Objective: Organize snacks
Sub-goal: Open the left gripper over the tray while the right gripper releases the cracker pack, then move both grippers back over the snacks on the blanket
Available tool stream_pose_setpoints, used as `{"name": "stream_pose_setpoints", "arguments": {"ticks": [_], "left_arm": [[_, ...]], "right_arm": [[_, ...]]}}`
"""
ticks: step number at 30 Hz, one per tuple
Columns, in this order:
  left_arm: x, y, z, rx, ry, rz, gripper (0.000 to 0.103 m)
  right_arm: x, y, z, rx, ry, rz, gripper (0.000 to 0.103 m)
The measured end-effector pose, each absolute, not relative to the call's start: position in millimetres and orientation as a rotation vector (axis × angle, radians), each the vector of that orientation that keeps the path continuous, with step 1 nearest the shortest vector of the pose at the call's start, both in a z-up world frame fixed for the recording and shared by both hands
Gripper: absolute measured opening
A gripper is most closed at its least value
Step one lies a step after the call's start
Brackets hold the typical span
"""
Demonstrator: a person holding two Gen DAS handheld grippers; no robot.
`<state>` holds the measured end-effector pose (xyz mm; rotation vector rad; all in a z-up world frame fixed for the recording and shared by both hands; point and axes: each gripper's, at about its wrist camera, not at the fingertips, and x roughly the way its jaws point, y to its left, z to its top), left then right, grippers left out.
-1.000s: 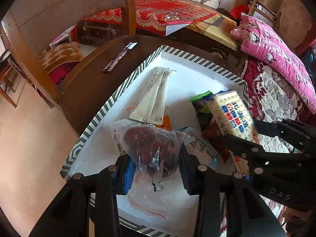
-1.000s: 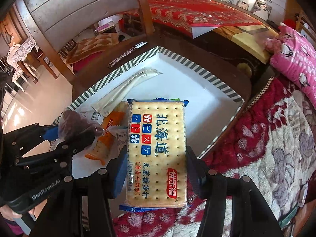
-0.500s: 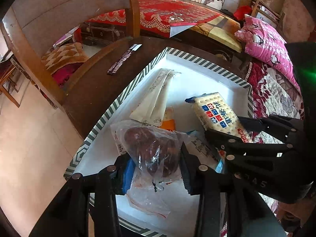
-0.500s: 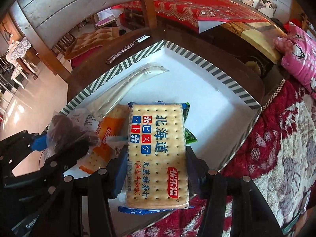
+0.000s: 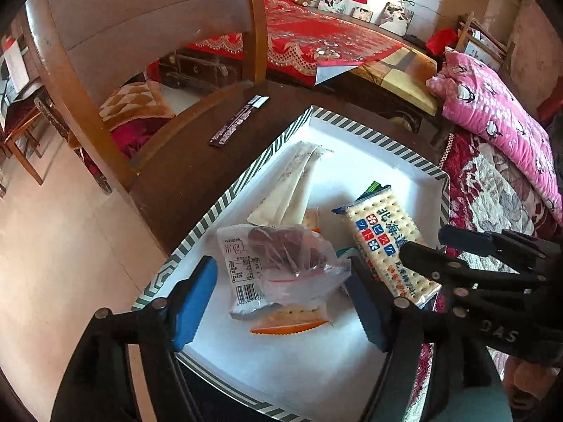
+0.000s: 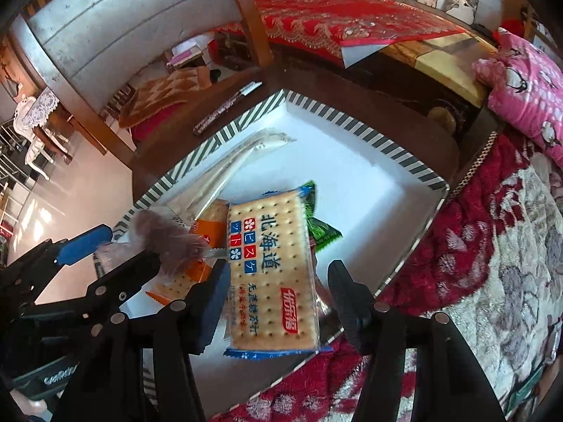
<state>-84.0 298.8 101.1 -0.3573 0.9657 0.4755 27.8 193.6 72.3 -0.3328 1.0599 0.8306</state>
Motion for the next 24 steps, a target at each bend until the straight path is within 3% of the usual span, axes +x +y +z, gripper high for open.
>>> {"name": "stream_pose_setpoints", "arguments": {"ticks": [24], "left_arm": [[-61, 204, 119, -0.233, 0.96, 0.329, 0.081]], "right_arm": [[21, 69, 81, -0.208, 1.052, 0.664, 0.068]]}}
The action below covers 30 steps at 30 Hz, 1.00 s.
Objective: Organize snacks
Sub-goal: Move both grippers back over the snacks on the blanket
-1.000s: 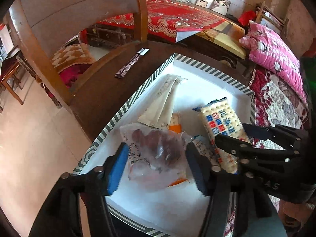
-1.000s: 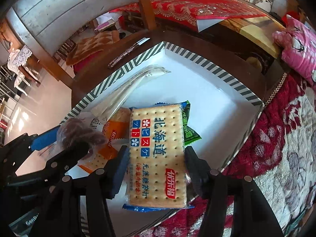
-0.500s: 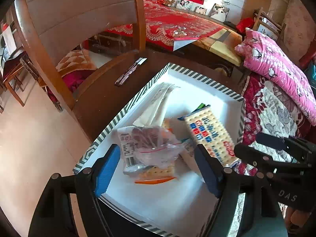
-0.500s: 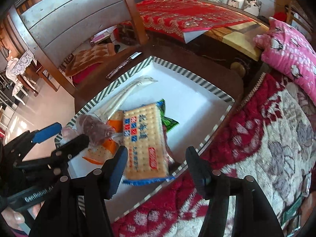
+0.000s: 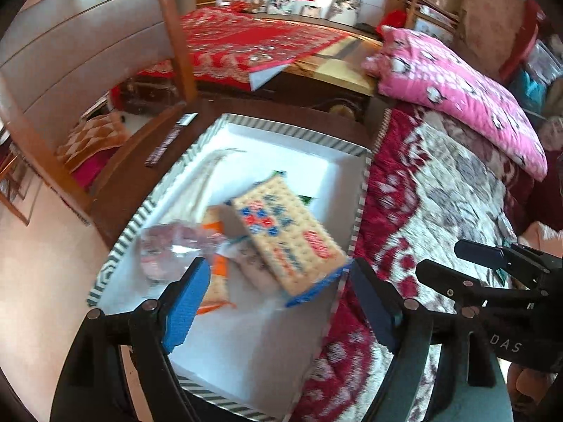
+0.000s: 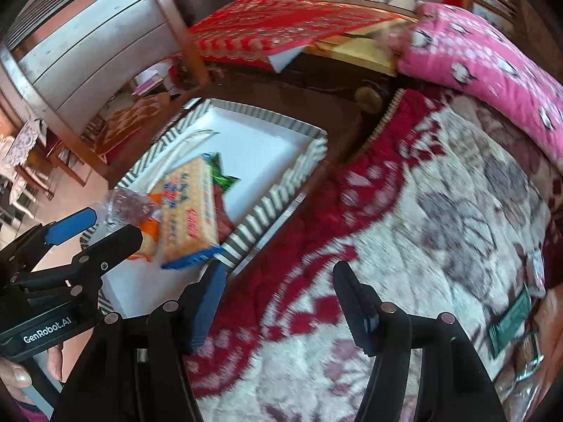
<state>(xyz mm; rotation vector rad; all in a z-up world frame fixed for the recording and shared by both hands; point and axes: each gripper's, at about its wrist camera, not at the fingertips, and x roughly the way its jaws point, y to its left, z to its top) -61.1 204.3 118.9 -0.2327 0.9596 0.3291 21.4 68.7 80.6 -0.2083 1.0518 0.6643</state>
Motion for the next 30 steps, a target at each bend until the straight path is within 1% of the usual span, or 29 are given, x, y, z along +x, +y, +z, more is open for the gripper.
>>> {"name": "stream_pose_setpoints", "arguments": {"ticks": [11, 30], "left_arm": [[-38, 136, 120, -0.144, 0.974, 0.218, 0.081], [6, 38, 94, -0.07, 1.05, 0.015, 0.081]], "right_arm": [[25, -8, 74, -0.145, 1.071, 0.545, 0.069], [19, -140, 63, -0.049, 1.108, 0.332, 0.072]]}}
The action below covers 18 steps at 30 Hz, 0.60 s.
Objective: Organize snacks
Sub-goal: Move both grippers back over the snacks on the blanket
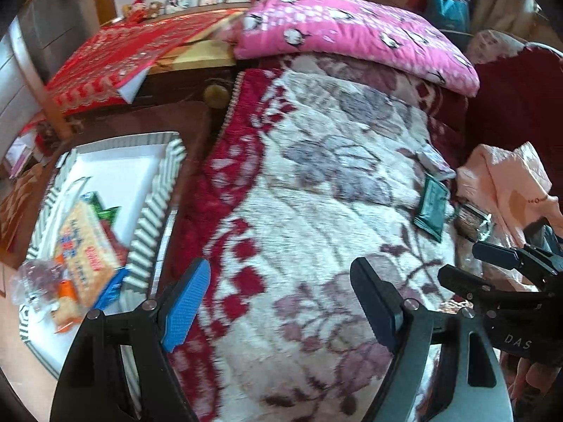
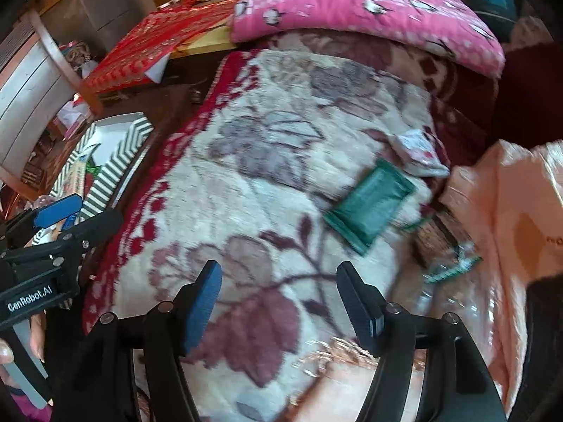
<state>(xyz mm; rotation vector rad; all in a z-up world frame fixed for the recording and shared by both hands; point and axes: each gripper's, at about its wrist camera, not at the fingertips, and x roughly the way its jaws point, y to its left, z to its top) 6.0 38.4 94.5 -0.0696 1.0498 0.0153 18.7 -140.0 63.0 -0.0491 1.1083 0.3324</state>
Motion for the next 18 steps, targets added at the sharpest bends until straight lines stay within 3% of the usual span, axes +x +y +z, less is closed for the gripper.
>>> {"name": "stream_pose_setpoints", "arguments": {"ticks": [18], "left_arm": [[38, -4, 69, -0.024, 1.108, -0.062, 0.081]], "right_arm": [[70, -195, 32, 0.175, 1.14, 0.242, 0.073]]}}
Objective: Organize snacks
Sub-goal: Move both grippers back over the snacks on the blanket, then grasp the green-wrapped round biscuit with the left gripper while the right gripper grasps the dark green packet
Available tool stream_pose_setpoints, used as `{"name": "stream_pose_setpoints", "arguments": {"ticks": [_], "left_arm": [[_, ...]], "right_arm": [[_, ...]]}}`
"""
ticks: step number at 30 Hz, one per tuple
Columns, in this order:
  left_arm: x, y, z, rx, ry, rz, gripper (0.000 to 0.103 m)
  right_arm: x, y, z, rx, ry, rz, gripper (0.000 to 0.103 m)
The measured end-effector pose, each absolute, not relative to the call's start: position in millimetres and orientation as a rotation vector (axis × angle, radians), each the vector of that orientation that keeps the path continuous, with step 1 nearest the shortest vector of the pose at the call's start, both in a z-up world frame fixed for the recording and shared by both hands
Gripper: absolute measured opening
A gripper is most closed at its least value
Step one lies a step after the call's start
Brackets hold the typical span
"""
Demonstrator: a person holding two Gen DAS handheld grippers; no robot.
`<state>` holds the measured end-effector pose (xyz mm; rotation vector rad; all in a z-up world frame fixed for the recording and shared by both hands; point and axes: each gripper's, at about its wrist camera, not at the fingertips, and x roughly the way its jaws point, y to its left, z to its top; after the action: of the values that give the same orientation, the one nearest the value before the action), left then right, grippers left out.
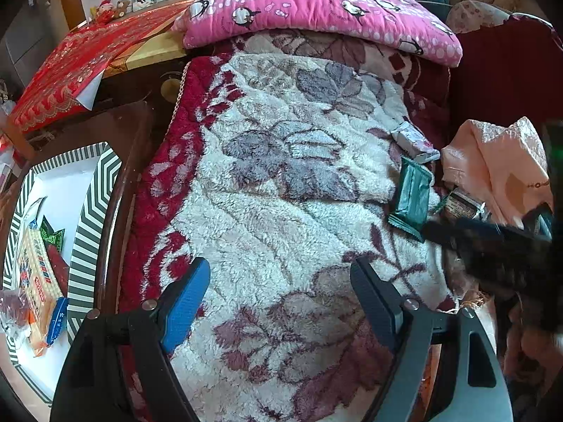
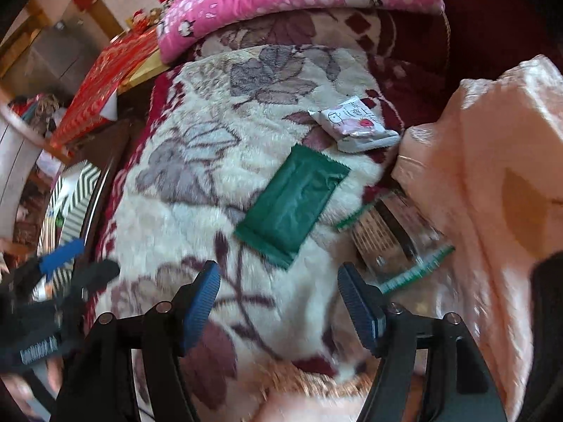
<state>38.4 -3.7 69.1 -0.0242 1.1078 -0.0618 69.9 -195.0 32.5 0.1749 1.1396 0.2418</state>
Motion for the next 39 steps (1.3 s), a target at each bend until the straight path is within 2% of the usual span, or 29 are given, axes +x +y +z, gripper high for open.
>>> {"name": "stream_pose_setpoints", "arguments": {"ticks": [8, 13, 15, 18, 19, 23, 31, 39], "left_arm": [[41, 7, 63, -0.037, 1.122, -0.053, 0.081], [44, 10, 61, -0.036, 1.119, -0.047, 0.081], [44, 9, 59, -0.04, 1.121, -0.049, 0.081], [43, 5, 58, -0.037, 1.125, -0.056, 0.081], [43, 3, 57, -0.033, 1.127, -0.06, 0.081], [40, -8, 61, -0.017, 1.115, -0.079, 0.081], [44, -52, 64, -0.036, 1.137, -0.182, 0.081], [66, -111, 60, -0.121, 1.185, -0.291, 0.081]], "right_arm": [[117, -197, 9, 0.257, 1.167, 0.166, 0.075], [129, -182, 7, 0.155, 1.173, 0.163, 0.079], [126, -178, 5, 0.09, 1.173, 0.17, 0.072], [117, -185, 6, 0.074, 1.175, 0.204, 0.05], [115, -188, 8, 0.078, 1.174, 0.219, 0.047], [100, -198, 24, 0.065, 1.149, 0.264, 0.047], [62, -251, 98, 0.033, 1.028, 0.216, 0.047], [45, -285, 117, 0.086, 0.988, 0.161, 0.047]]}}
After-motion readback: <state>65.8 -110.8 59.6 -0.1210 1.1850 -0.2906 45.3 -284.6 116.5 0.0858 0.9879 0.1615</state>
